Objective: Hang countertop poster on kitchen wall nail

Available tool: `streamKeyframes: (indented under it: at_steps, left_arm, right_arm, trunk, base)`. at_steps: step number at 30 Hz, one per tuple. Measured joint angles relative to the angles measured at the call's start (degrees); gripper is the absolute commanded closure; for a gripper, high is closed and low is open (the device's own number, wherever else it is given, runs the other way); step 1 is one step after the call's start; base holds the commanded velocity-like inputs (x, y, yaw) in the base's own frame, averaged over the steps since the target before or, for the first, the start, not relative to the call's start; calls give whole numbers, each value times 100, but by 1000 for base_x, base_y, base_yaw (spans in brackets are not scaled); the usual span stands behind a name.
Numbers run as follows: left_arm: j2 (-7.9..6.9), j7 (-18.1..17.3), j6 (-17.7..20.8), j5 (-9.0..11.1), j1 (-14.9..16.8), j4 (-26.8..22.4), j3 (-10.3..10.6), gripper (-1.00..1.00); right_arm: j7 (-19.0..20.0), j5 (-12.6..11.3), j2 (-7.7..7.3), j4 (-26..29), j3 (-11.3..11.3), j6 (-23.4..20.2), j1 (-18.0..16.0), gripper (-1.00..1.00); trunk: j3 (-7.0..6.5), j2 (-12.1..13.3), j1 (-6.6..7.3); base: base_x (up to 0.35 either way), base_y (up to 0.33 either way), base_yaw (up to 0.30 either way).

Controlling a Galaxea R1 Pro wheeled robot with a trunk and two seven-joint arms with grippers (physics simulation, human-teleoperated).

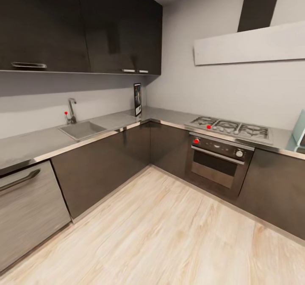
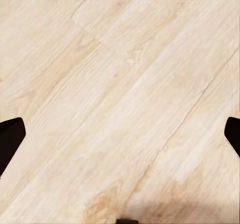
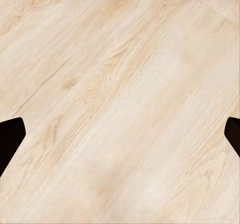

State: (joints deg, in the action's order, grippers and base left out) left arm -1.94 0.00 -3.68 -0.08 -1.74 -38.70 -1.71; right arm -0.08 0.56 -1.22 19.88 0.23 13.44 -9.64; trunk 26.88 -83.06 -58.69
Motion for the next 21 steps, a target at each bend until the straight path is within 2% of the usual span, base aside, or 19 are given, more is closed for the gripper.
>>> streamKeyframes:
  at_steps: [21]
  left_arm:
    - [-9, 0, 1, 0, 0, 0, 0, -100]
  right_arm:
    - [0, 0, 0, 1, -1, 0, 0, -100]
  trunk:
    - [106, 0, 0]
  base:
    - [337, 0, 0]
